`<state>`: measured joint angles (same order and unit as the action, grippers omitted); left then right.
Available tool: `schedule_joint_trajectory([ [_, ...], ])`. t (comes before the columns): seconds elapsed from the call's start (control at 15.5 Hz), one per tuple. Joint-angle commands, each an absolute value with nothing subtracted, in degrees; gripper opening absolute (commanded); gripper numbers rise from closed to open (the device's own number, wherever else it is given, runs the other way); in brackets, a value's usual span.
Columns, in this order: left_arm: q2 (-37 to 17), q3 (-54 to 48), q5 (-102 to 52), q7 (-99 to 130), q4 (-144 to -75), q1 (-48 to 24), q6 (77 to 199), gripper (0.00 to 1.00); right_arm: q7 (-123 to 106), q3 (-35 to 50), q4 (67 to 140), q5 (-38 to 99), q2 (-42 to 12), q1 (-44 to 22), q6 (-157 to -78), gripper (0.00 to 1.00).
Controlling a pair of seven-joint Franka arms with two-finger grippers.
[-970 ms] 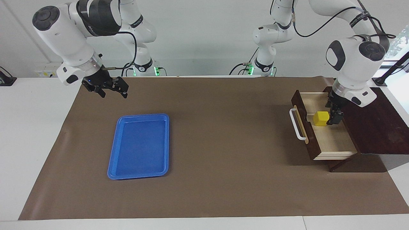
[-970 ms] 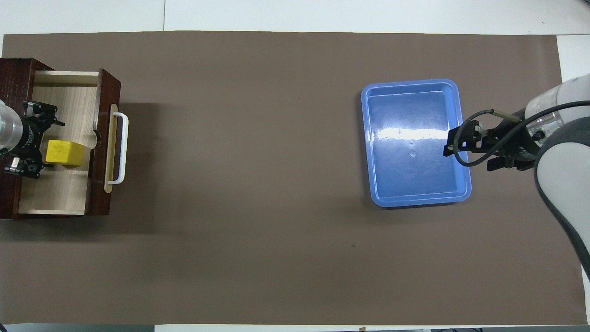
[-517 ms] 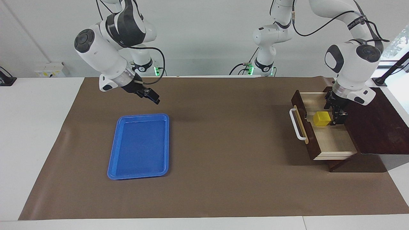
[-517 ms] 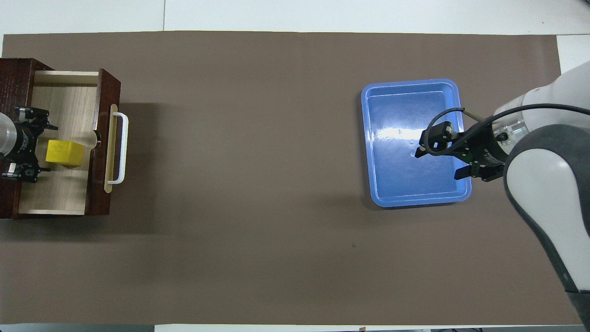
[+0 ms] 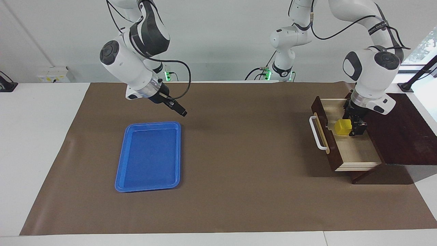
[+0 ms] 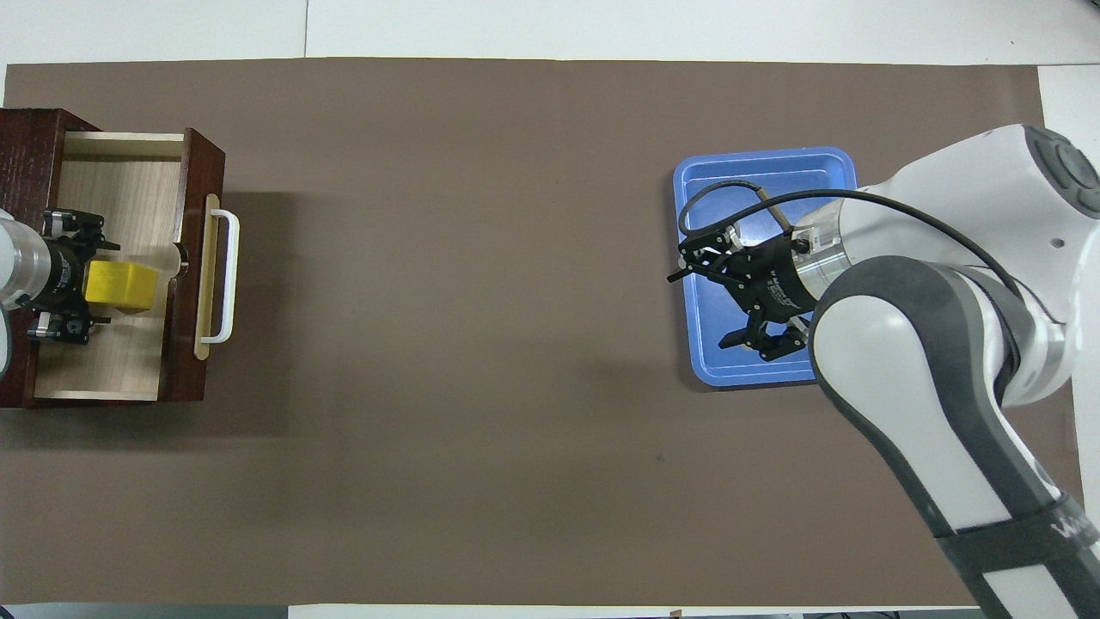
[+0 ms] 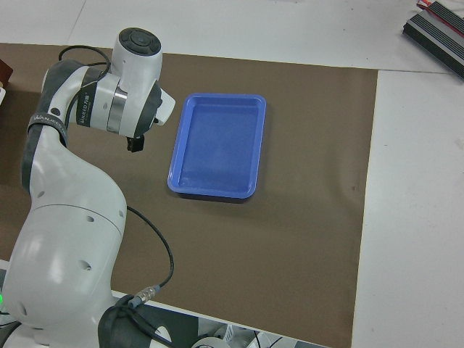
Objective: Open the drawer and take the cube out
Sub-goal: 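Lower the left gripper onto the yellow cube while the right gripper advances, then lift the cube with the left gripper toward the approaching right gripper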
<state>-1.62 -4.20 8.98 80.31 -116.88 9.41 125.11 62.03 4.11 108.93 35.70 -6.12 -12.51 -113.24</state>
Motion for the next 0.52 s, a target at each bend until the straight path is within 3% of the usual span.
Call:
schedule_joint_trajectory([
  [0.0, -3.59, -4.31, 8.26, 79.98, -108.67, 8.97, 117.91, 0.0, 66.0, 4.04, 111.61, 40.15, -5.89, -14.76, -117.58, 1.0],
  [0.19, -7.11, -4.66, 8.17, 80.51, -95.05, 3.71, 104.28, 0.0, 68.29, 4.04, 112.41, 44.38, -6.59, -16.26, -119.62, 1.0],
  [0.45, -6.95, -4.83, 8.0, 89.43, -92.55, -7.44, 98.78, 0.0, 68.91, 4.04, 111.8, 49.2, -9.57, -18.54, -120.23, 1.0],
])
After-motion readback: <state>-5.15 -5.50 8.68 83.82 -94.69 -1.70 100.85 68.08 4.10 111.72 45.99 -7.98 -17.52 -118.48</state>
